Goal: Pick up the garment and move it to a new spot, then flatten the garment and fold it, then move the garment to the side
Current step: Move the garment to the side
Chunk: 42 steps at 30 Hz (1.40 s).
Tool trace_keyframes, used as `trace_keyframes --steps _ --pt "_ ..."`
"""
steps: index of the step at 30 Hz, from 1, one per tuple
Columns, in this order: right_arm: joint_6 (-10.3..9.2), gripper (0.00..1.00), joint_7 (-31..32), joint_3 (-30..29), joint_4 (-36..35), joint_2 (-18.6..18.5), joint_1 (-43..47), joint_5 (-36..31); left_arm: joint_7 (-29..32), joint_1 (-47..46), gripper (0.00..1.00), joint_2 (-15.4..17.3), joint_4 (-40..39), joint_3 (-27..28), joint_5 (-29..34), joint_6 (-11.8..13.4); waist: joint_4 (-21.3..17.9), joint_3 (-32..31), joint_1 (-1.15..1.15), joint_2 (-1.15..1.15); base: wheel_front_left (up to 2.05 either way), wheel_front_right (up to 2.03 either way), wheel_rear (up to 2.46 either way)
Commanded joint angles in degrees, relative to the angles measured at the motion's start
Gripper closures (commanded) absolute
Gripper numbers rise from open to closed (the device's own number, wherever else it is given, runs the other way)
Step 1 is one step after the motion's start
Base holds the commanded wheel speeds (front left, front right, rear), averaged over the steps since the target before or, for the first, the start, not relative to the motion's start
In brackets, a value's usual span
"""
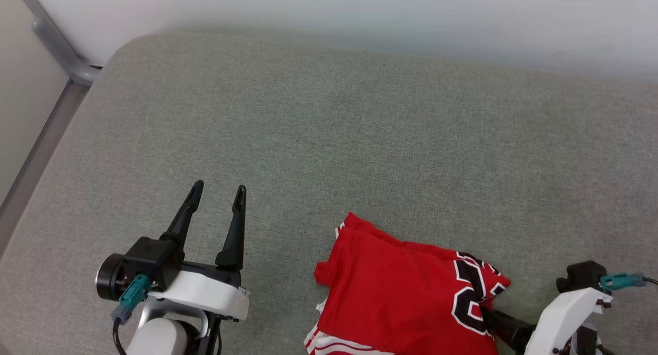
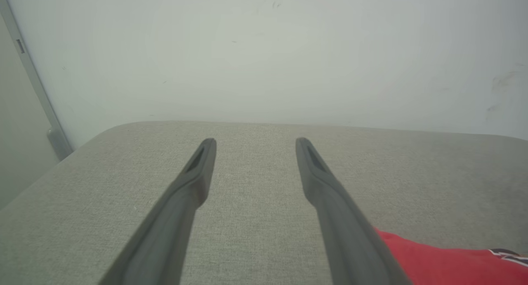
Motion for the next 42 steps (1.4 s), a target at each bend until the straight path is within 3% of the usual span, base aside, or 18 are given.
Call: trace_keyframes --steps 1,2,3,5,9,17,28,36,42 --pt "-0.16 0.00 1.8 1.8 3.8 0.7 1.0 0.8 -0.1 -0.6 0.00 -0.5 0.2 0.3 0.4 -0.4 0.1 0.1 0.00 0.00 0.00 0.00 0.00" --pt "-0.18 0.39 2.6 2.4 5.1 0.8 0.9 1.5 -0.1 -0.6 0.00 -0.8 0.4 0.6 0.6 -0.6 0.1 0.1 0.00 0.00 0.00 0.00 0.00" --pt "-0.23 0.66 2.8 3.0 6.0 0.8 0.7 2.1 -0.1 -0.5 0.00 -1.0 0.5 0.8 0.8 -0.8 0.1 0.1 0.00 0.00 0.00 0.00 0.00" --pt "-0.23 1.00 2.2 3.9 6.8 0.9 -0.2 3.4 -0.1 -0.4 0.00 -1.3 0.8 1.3 1.2 -1.3 0.1 -0.1 0.00 0.00 0.00 0.00 0.00" --pt "-0.16 1.00 -0.1 4.4 6.5 0.7 -2.0 3.4 -0.1 0.6 0.00 -2.1 1.5 1.9 2.0 -1.9 -0.3 -1.3 0.00 0.00 0.00 0.00 0.00" --pt "-0.12 1.00 -3.6 3.6 0.9 -1.3 -3.4 -3.3 -0.1 2.5 0.00 -1.6 1.7 3.1 3.4 -2.2 -3.3 -4.6 0.00 0.00 0.00 0.00 0.00" --pt "-0.11 1.00 -2.1 -1.3 -5.0 -5.7 -1.3 -16.5 -0.1 4.5 0.00 -1.2 -0.1 3.2 4.3 -2.1 -14.1 -6.2 0.00 0.00 0.00 0.00 0.00" --pt "-0.11 1.00 -3.2 -2.5 -4.4 -6.9 -8.6 -19.4 -0.1 2.3 0.00 -0.1 -2.8 3.7 4.8 -2.3 -23.8 -0.6 0.00 0.00 0.00 0.00 0.00" --pt "-0.11 1.00 -7.6 -5.7 -0.4 -8.3 -17.6 -24.5 0.5 -1.4 0.00 1.5 -5.5 4.0 5.3 -3.1 -27.6 6.5 0.00 0.00 0.00 0.00 0.00"
